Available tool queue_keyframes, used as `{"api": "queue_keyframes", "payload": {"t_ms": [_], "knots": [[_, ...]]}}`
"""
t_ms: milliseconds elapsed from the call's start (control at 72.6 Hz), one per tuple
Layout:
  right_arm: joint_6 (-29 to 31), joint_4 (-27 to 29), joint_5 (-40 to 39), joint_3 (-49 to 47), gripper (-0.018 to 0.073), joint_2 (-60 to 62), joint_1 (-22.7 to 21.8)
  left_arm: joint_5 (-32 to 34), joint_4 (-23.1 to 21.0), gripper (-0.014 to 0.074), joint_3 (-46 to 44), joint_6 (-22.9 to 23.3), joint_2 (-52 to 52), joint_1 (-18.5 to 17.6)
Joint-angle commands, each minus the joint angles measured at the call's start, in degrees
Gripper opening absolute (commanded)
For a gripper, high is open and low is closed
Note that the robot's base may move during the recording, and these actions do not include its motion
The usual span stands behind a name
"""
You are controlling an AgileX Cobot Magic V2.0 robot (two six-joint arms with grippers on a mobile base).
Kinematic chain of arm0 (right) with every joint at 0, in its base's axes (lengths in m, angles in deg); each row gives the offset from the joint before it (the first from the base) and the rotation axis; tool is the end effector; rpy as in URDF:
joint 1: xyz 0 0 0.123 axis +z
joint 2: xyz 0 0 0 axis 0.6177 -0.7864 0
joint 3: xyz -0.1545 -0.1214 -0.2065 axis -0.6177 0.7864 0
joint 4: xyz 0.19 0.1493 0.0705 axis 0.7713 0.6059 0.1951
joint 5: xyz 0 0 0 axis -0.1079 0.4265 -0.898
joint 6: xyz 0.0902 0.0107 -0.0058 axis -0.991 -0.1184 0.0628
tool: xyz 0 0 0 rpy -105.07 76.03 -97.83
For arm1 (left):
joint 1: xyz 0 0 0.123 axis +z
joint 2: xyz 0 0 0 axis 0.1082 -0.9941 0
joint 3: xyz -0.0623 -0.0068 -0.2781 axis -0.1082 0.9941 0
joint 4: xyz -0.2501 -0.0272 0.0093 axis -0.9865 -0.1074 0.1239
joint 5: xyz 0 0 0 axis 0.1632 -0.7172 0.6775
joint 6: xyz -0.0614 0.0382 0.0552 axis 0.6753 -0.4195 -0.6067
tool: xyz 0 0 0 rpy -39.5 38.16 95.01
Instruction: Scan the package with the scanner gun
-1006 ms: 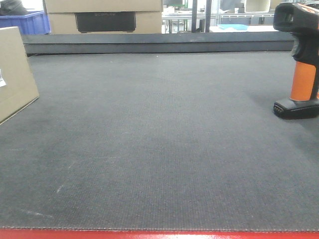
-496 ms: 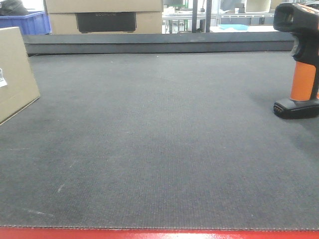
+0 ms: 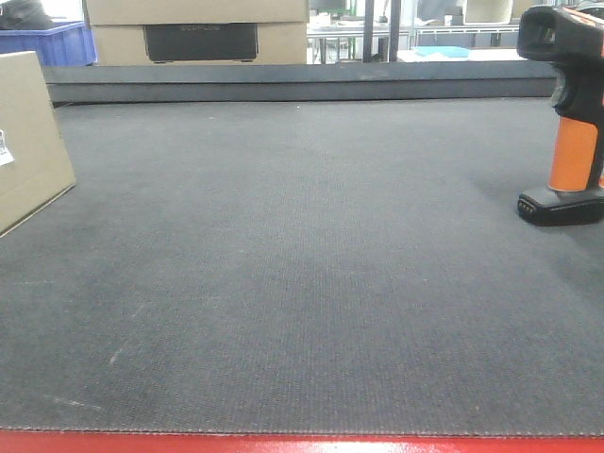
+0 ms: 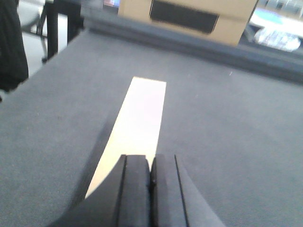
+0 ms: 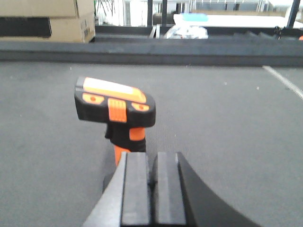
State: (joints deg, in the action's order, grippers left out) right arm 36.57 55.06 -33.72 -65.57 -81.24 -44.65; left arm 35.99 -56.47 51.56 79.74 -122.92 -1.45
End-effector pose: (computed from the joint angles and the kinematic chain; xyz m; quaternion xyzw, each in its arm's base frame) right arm 0.1076 -0.0125 0.2800 0.0610 0.7360 -0.0227 0.6738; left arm 0.1409 0.0081 0.3240 -0.0894 0.7676 -0.0466 0.6330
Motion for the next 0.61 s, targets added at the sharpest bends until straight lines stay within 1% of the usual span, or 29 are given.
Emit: {"api": "queue_keyframes", "payload": {"t_ms": [0,110,152,179,248,317,593], "knots": [[-0.1,-0.2,-0.4,0.1,-0.0168,1.7,-0.1,0.0,-0.4,-0.0111,1.2,0.2,4.1,0.2],[-0.1,-0.2,2.0,0.1,-0.0168,3.9,-0.1,-1.9,-0.4,-0.0111,1.8,0.1,7.0,0.2],[-0.1,-0.2,3.0,0.1,-0.0168,4.9,-0.1,-0.7,-0.2,-0.0111,2.3,-0.5,7.9,0.2],[-0.1,-0.2,3.7,0.1,-0.0168,5.6,-0.1,0.7,0.5,-0.0111,3.1,-1.8,8.5,0.2],[-0.1,-0.2,5.7,0.1,-0.0168,7.5,-0.1,4.8,2.8,-0.0111,5.3,-4.1,10.5,0.2],[-0.1,-0.2,7.6,0.1,-0.0168,9.3,-0.1,7.3,4.6,-0.0111,7.5,-4.1,12.9,0.2],[-0.1,-0.2,9.5,0.1,-0.0168,17.8,-0.1,7.8,4.6,-0.0111,14.7,-4.1,25.8,0.2]]}}
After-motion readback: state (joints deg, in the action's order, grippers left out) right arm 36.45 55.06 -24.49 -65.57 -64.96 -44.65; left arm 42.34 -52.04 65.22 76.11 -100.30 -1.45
